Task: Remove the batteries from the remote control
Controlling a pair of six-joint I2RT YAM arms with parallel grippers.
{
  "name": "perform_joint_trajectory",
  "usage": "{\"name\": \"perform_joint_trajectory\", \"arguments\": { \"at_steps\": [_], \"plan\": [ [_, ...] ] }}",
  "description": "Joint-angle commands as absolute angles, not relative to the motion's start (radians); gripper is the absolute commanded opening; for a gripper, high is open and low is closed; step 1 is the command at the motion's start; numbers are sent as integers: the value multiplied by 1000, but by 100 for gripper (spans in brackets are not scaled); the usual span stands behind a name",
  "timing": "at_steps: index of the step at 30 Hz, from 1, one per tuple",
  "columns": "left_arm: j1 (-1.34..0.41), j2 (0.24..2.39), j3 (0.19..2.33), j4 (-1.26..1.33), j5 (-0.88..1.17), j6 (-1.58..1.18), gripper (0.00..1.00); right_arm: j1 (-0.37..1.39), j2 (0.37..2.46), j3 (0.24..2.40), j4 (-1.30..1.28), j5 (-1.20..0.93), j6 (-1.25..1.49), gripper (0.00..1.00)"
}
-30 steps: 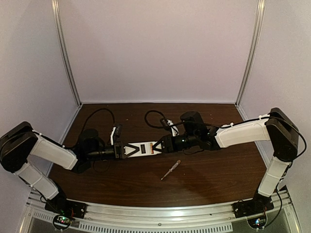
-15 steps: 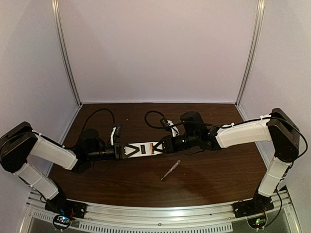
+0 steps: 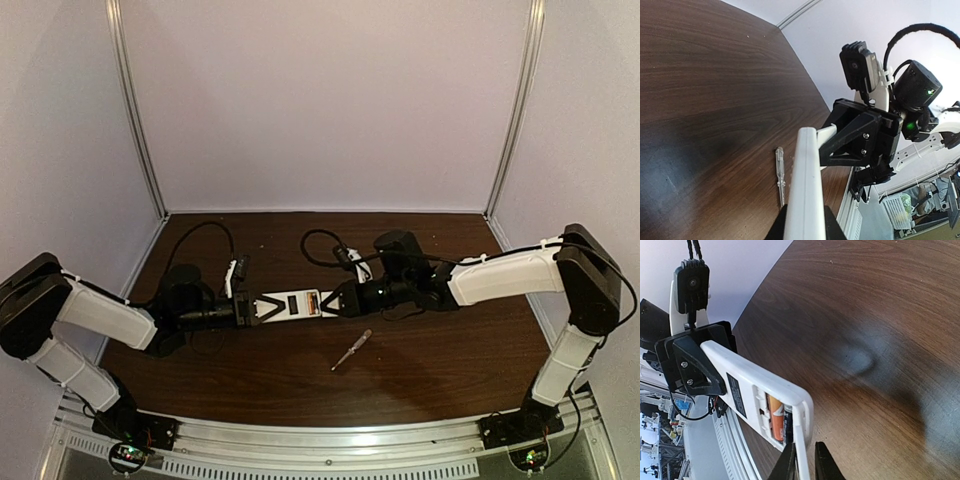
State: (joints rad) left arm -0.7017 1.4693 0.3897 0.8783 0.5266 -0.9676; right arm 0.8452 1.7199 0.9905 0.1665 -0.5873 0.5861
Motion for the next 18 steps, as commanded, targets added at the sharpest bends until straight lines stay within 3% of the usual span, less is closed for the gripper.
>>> {"name": "perform_joint_trajectory", "arguments": {
  "at_steps": [1,18],
  "plan": [
    [-704,1440,395,914,518,-948,0,850,1677,969,156,-562,580,15],
    [-704,1405,377,902,500,-948,0,850,1612,925,108,-487,551,0]
  ]
}}
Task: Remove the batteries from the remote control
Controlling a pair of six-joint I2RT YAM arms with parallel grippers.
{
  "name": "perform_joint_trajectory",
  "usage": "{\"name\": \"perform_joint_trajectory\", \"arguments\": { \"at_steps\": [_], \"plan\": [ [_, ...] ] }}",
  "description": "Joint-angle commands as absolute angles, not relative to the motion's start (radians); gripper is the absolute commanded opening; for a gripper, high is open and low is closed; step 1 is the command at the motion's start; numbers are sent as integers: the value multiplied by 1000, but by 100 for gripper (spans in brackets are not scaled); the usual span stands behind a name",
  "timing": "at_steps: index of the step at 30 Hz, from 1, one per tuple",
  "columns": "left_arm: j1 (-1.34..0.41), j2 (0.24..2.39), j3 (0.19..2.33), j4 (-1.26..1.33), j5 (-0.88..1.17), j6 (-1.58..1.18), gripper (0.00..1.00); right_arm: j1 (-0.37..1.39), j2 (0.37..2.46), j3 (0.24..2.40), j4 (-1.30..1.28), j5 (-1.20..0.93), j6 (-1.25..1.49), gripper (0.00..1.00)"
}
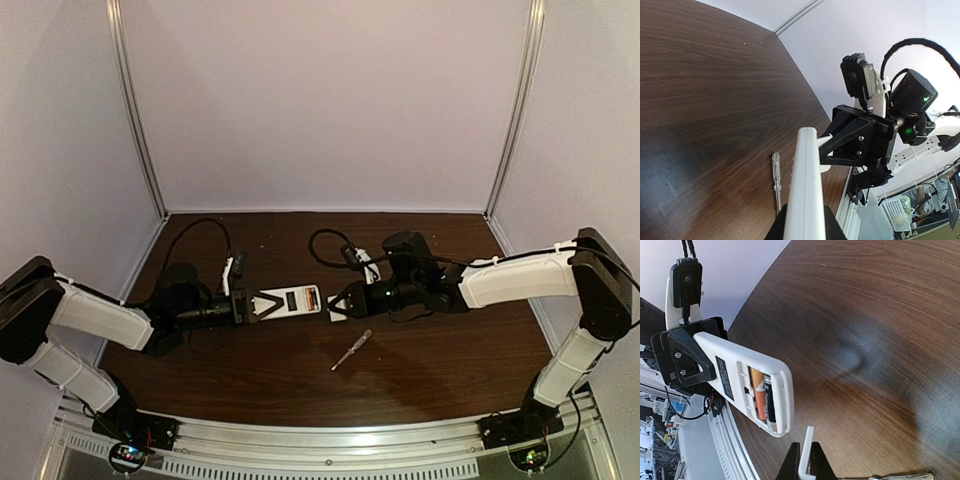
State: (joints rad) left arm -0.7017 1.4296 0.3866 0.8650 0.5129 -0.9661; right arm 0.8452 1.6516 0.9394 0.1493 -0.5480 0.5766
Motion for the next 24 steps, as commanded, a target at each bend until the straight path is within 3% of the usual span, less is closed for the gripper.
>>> {"name": "perform_joint_trajectory", "arguments": {
  "at_steps": [1,24],
  "plan": [
    [-704,1404,377,902,502,-948,0,850,1606,928,91,-467,544,0],
    [-704,1348,359,846,453,-921,0,855,1597,1015,-526,393,474,0]
  ]
}}
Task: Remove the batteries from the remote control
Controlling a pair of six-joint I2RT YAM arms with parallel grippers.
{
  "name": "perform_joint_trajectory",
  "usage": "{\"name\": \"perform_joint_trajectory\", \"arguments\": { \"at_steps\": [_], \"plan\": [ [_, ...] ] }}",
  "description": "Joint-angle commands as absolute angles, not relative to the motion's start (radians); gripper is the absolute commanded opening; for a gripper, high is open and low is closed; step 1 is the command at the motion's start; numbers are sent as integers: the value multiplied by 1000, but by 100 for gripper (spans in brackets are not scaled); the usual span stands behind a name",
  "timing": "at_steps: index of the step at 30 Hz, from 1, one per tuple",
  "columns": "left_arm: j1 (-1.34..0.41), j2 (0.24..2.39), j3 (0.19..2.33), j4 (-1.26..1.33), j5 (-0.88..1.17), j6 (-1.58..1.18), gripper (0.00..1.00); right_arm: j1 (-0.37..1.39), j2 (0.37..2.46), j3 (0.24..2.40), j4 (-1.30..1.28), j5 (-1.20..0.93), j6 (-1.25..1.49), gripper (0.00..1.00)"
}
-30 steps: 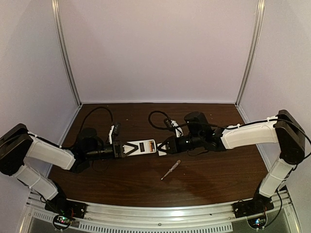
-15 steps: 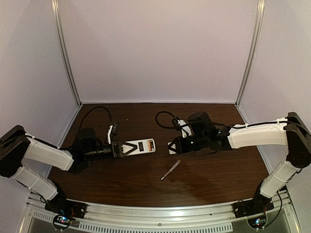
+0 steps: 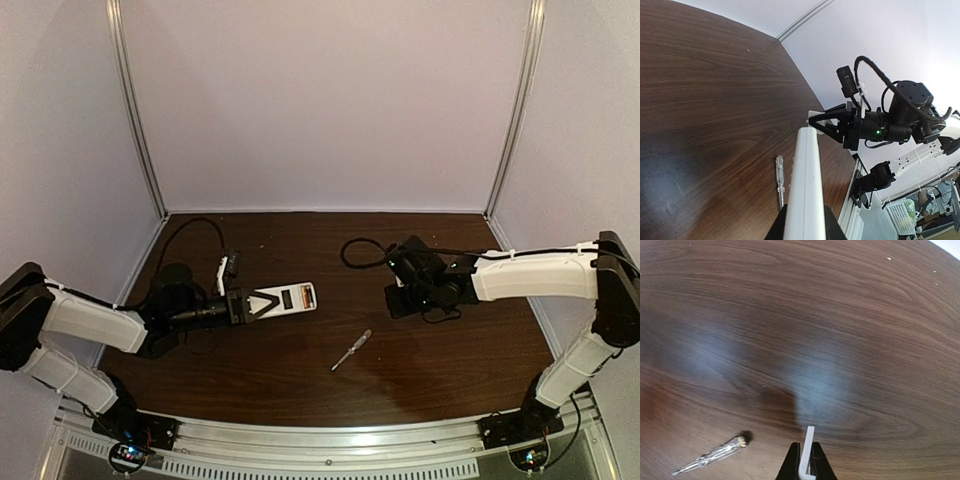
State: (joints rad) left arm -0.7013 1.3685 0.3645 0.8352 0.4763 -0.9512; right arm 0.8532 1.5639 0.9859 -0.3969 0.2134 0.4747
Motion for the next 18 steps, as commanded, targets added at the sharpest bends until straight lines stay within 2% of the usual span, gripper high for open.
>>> {"name": "perform_joint_trajectory", "arguments": {
  "at_steps": [1,18],
  "plan": [
    [-704,1347,358,845,452,-921,0,853,1604,1017,-536,400,475,0],
    [-704,1332,357,829,442,-910,0,787,1789,1068,-680,570,508,0]
  ]
}}
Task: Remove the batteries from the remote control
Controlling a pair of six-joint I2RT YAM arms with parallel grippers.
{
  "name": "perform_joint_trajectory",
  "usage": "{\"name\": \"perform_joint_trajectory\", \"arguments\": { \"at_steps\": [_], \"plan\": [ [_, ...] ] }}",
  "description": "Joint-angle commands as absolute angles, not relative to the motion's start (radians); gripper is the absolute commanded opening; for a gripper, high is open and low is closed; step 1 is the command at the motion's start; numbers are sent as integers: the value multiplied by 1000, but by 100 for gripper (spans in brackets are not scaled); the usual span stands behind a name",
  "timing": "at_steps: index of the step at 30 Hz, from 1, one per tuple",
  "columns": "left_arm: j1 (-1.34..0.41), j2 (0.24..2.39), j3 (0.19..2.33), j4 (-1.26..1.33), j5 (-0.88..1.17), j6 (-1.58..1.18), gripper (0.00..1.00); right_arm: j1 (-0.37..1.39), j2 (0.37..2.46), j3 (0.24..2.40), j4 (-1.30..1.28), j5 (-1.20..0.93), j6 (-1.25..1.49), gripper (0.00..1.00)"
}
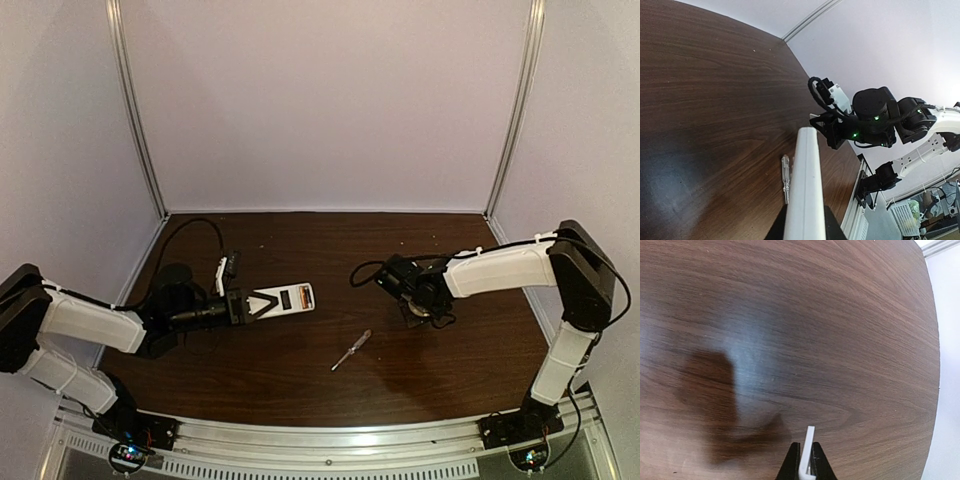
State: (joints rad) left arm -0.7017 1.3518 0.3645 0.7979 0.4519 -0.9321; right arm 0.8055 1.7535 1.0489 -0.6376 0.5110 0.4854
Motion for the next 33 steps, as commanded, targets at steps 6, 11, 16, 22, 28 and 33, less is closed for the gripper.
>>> {"name": "perform_joint_trajectory", "arguments": {
  "at_steps": [6,11,16,22,28,33],
  "plan": [
    [-704,1328,357,823,438,-907,0,772,1836,1073,-674,561,502,0],
    [-704,1323,356,817,435,-905,0,757,1848,1064,-648,514,488,0],
    [-704,1320,356,815,433,-905,0,746,1844,1051,-616,466,477,9],
    [-704,1315,356,808,428,-902,0,741,1837,1044,-594,423,464,20],
    [-704,1312,357,801,423,-899,0,738,1822,1034,-580,395,457,30],
    [-704,1310,357,798,422,-898,0,738,1786,1018,-552,335,443,42]
  ]
}}
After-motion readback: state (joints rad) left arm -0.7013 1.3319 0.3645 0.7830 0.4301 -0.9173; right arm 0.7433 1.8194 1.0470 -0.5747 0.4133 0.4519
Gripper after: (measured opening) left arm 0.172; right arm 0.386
